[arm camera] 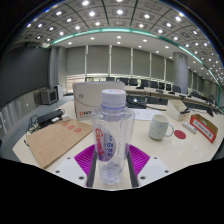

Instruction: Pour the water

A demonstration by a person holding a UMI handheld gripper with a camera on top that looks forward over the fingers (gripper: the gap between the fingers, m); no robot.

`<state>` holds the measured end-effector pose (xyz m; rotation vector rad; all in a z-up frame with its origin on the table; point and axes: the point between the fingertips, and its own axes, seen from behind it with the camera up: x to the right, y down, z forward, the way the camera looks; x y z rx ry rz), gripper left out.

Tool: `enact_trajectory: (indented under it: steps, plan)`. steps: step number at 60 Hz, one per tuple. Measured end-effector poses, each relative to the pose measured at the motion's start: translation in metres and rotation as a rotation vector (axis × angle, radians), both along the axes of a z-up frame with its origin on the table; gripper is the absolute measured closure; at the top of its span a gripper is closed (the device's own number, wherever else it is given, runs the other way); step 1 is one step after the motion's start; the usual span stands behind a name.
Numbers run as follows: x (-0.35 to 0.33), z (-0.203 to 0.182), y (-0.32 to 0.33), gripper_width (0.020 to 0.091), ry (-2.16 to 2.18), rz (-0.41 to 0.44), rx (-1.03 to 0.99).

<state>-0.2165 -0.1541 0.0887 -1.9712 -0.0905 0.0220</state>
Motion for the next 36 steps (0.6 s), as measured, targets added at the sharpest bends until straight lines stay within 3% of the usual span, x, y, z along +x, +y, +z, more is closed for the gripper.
enact_trajectory:
  steps: [15,26,36]
  plan:
    - [-0.007,0.007,0.004,0.0766,0.037,0.005,0.005]
    - [-0.018,0.048,0.024,0.0766,0.164,0.022,0.028]
    - [-0.02,0.104,0.07,0.0766,0.556,-0.013,0.05]
